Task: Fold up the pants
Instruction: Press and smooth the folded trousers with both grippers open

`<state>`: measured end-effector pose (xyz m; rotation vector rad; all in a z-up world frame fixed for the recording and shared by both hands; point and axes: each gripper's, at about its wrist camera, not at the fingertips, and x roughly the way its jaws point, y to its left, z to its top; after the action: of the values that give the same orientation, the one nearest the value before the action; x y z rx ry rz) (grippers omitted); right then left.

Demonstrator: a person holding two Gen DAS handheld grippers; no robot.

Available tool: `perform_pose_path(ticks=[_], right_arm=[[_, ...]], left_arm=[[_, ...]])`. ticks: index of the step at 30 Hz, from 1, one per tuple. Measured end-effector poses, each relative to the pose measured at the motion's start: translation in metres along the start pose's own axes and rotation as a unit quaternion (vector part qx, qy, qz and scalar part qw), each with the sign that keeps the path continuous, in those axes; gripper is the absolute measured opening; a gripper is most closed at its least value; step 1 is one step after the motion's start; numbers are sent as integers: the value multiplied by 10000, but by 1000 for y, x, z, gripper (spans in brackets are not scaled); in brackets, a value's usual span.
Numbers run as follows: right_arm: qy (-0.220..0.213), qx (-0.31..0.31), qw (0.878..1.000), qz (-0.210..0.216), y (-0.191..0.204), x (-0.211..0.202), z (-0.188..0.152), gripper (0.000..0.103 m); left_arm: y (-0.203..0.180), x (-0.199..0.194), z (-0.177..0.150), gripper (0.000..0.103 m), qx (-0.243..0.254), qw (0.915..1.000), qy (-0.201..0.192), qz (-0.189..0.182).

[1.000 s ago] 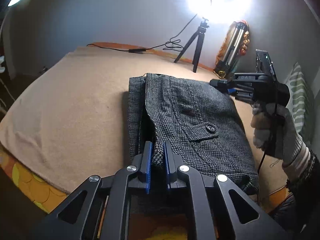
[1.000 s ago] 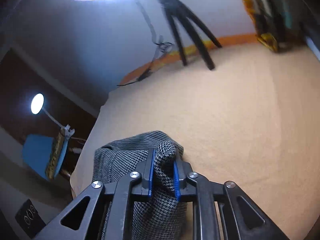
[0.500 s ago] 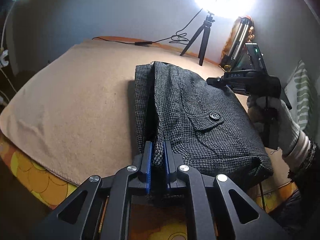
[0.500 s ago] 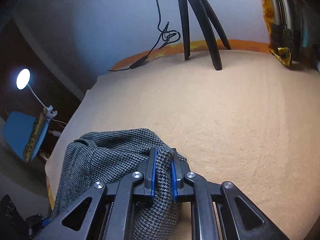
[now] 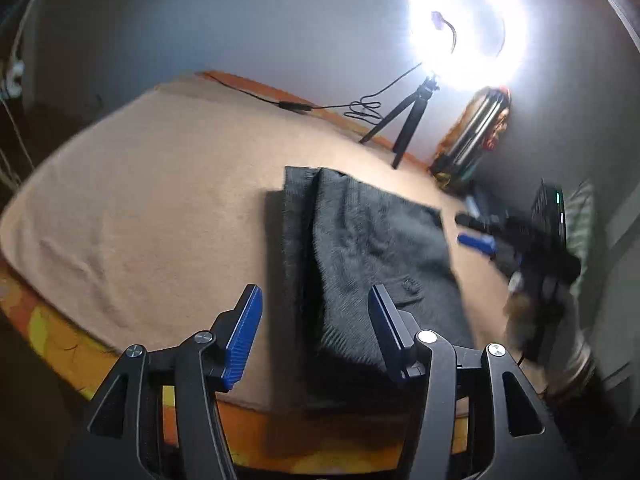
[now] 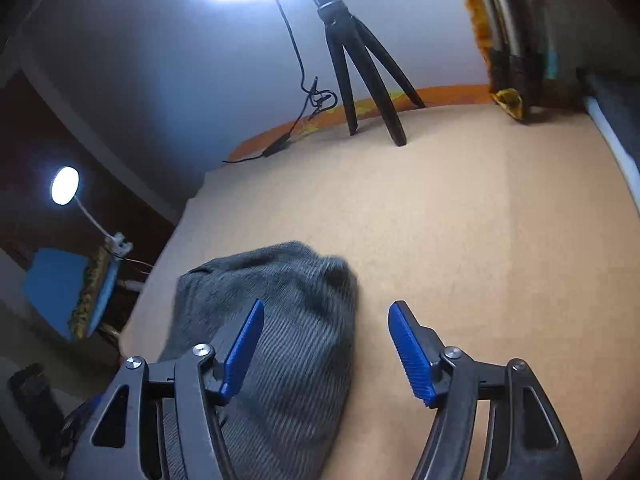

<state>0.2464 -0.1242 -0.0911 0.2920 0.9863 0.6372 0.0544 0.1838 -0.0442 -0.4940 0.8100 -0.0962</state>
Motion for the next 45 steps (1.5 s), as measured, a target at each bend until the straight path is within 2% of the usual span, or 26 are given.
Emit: perform_pose_path(ticks=[5,9,20,26,30,36,41,45], right_arm=[[35,-41,9998,212,7,-19,-14,80],[204,88,9986,479,8,-20,-29,82],[488,231,9970,556,3,-5,-45,84],[663,286,9954,632,0,17,-41,84],[639,282,9960,552,-5,27,-35,84],[576,337,9966,491,-19,36,-23,84],[441,596,9944,756,-27,42,-13,90],[463,506,9941,845,-19,47,-11,92]], left_arm=[[-2,22,22,55,-165,9996,157,-185],[7,42,32,55,-507,9976,356,-314],[18,83,46,55,-690,9956,627,38],[26,94,41,55,-751,9935,831,224],[27,71,35,55,-747,9947,693,153],[23,52,5,55,-918,9926,795,-48],[17,61,-5,55,-879,9911,1000,-24],[23,67,-11,55,-1109,9871,1155,-36]])
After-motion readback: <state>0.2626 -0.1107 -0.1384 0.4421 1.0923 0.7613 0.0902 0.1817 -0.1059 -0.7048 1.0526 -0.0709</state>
